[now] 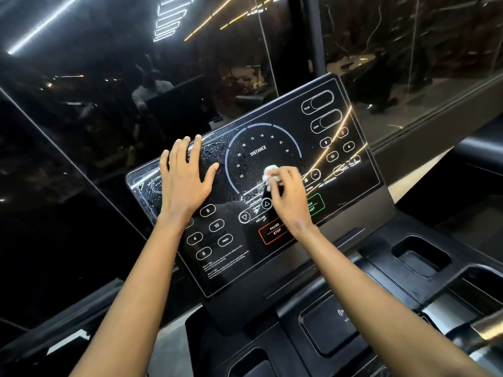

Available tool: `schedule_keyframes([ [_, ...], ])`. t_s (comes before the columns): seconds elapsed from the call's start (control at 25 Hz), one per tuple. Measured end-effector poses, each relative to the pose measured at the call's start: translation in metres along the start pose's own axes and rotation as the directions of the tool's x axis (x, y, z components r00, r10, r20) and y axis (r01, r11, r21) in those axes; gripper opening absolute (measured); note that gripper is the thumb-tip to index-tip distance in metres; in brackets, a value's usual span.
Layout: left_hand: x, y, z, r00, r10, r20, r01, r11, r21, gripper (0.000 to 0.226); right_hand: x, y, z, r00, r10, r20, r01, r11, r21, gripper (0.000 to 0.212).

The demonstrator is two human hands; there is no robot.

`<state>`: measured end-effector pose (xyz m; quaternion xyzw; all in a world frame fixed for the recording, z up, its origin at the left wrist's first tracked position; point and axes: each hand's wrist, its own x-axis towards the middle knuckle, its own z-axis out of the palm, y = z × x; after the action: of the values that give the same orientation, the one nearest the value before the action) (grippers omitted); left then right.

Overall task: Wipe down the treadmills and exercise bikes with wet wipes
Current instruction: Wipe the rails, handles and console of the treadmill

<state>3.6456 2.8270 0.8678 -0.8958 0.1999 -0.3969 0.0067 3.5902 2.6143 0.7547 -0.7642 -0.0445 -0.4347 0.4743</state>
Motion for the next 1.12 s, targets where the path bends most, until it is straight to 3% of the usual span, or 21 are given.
schedule_keyframes([
  [0.08,0.0,-0.011,-0.003,0.999,0.038,-0.011,-0.037,0.999,0.023,0.068,0.017,-0.003,0.007,0.998,0.029,-0.051,-0.027,0.999,0.026,0.014],
  [0.2,0.001,-0.011,-0.002,0.999,0.032,-0.043,-0.03,0.999,0.045,0.068,0.037,-0.021,0.026,0.996,-0.089,0.019,0.088,0.995,0.036,0.014],
  [0.36,0.002,-0.01,-0.001,0.998,0.017,-0.055,-0.016,1.0,0.015,0.072,0.077,-0.043,0.041,0.994,-0.042,-0.105,0.051,0.995,0.088,0.014],
  [0.48,0.005,-0.016,-0.004,0.999,0.02,-0.037,-0.02,1.0,0.008,0.077,0.081,-0.059,0.052,0.99,-0.13,-0.045,0.134,0.986,0.095,0.013],
  [0.68,0.008,-0.023,-0.008,0.999,0.032,-0.044,-0.031,0.999,0.017,0.073,0.096,-0.054,0.052,0.993,-0.015,-0.121,0.025,0.996,0.084,0.021],
  [0.84,0.009,-0.014,-0.003,0.999,0.01,-0.037,-0.008,0.999,0.045,0.07,0.092,-0.073,0.061,0.98,-0.197,-0.013,0.197,0.978,0.066,0.019],
  [1.0,0.011,-0.002,0.001,1.0,-0.014,-0.012,0.014,0.999,0.033,0.068,0.079,-0.049,0.045,0.988,0.017,-0.156,0.002,0.993,0.12,0.016],
  [1.12,0.011,0.004,0.002,0.999,-0.034,-0.01,0.035,0.998,0.043,0.068,0.03,-0.034,0.035,0.996,0.047,-0.075,-0.038,0.992,0.117,0.014],
])
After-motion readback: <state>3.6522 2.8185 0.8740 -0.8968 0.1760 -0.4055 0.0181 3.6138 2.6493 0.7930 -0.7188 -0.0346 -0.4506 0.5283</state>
